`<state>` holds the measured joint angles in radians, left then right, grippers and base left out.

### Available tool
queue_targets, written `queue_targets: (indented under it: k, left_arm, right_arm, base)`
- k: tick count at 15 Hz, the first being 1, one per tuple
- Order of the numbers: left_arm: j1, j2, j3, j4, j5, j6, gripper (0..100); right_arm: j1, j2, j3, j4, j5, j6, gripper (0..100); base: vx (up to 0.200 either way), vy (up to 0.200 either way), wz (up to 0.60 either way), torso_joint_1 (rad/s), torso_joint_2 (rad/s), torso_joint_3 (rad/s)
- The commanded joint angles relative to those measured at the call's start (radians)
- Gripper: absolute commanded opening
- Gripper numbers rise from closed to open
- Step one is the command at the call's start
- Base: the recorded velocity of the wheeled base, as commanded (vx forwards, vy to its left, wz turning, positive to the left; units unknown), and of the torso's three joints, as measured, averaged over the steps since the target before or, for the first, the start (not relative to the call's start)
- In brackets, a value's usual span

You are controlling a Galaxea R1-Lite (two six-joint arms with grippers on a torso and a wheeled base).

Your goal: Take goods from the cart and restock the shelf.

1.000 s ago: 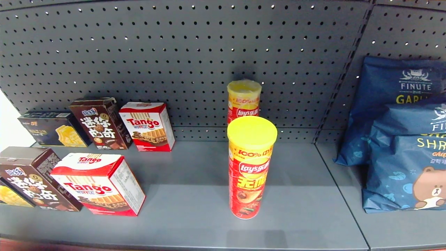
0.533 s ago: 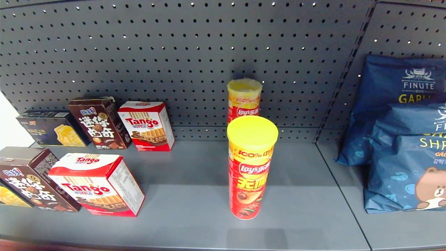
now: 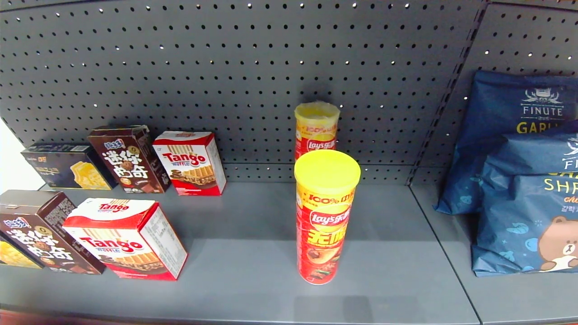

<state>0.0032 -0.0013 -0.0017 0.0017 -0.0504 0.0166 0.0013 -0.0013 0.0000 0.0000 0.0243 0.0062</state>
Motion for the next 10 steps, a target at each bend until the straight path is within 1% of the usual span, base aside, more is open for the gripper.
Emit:
queue_targets:
  k: [1, 4, 10]
  left_arm:
    - [0.0, 0.001, 0.0, 0.0, -0.002, 0.002, 100]
    - [0.0, 0.001, 0.0, 0.0, -0.011, 0.002, 100]
    - [0.0, 0.001, 0.0, 0.0, -0.011, 0.002, 100]
  right_arm:
    - [0.0, 0.001, 0.0, 0.0, 0.0, 0.0, 100]
    - [0.0, 0.001, 0.0, 0.0, 0.0, 0.0, 100]
    - [0.0, 0.001, 0.0, 0.0, 0.0, 0.0, 100]
  base:
    - [0.0, 0.0, 0.0, 0.0, 0.0, 0.0]
    - [0.0, 0.0, 0.0, 0.0, 0.0, 0.0]
    - [0.0, 0.0, 0.0, 0.0, 0.0, 0.0]
